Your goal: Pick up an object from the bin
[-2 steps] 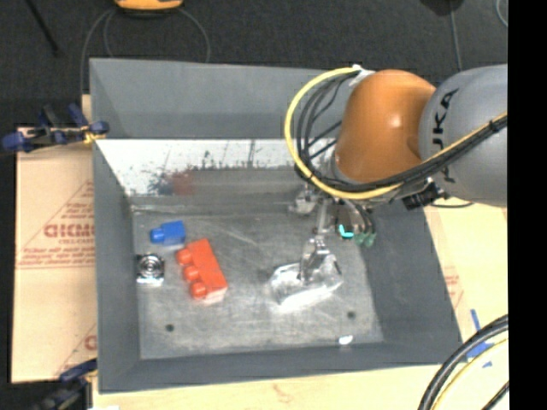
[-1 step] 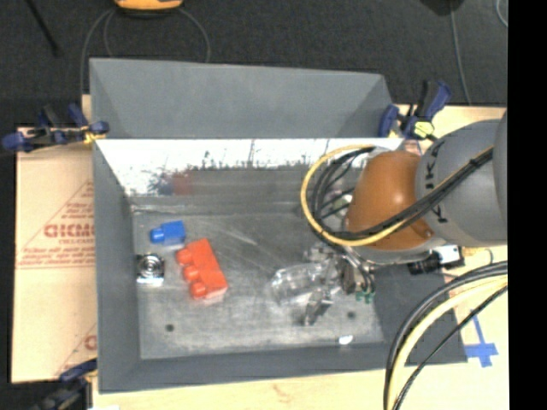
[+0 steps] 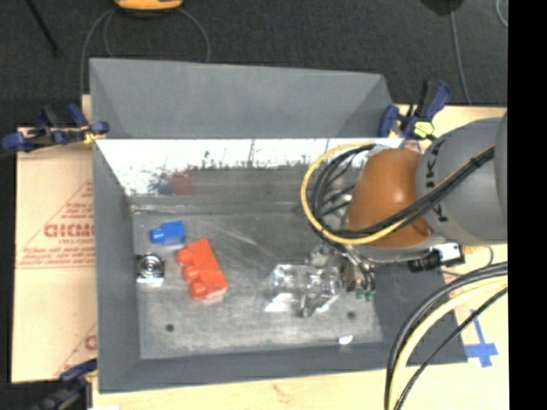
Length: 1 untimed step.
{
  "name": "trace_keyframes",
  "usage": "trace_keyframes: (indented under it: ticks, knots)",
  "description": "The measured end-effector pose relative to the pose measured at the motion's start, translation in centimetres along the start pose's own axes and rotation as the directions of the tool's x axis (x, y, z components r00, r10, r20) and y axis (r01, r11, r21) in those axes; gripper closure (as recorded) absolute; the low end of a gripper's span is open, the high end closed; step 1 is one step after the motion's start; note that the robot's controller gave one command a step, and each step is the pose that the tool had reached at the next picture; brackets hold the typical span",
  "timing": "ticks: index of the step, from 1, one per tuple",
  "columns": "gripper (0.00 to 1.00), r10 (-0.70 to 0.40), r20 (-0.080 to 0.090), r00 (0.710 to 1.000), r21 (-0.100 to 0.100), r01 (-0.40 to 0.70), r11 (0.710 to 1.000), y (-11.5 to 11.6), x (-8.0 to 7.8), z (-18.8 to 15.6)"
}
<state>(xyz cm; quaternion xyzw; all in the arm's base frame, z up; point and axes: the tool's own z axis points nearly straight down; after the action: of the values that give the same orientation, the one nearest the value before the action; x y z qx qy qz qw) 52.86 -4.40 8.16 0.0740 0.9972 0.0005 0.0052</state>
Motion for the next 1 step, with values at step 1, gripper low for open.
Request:
trace_keyframes:
  ticks: [1]
  knots:
    - [1.00, -0.019, 0.000, 1.000, -0.001, 0.019, 1.000, 0.91, -2.41, -9.76]
